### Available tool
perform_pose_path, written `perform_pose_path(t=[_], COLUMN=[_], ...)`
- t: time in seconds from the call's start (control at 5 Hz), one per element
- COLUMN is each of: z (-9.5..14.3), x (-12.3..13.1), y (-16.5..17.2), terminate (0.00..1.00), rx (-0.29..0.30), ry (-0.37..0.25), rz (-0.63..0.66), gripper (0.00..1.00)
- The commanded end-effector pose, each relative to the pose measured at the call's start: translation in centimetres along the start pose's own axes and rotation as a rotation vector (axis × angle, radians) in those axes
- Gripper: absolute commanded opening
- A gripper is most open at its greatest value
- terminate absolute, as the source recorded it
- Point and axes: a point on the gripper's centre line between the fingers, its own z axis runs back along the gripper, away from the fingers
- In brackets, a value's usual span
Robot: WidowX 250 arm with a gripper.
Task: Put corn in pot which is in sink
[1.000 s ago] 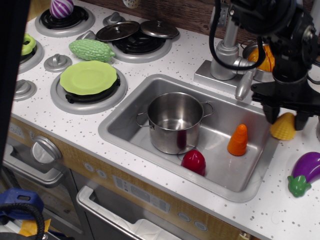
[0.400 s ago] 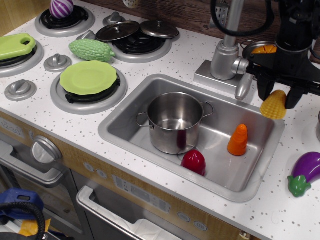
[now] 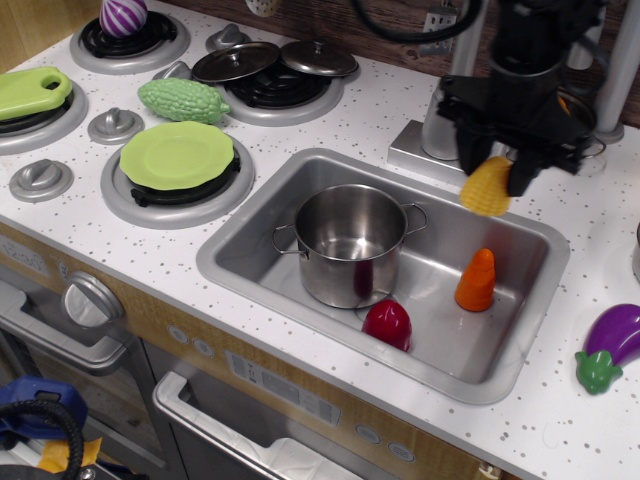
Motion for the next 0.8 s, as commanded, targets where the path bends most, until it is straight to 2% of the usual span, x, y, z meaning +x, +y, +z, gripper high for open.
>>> perform_pose_path(t=[0.0, 0.4, 0.6], z=[1.5, 1.0, -0.2], x=[-0.7, -3.5, -4.2], y=[3.5, 8.5, 10.2], terminate=[0.0, 0.0, 0.0], rx=[-0.017, -0.031, -0.04], ry=[-0.112, -0.16, -0.197], rz=[-0.014, -0.092, -0.122], gripper=[0.0, 0.0, 1.0])
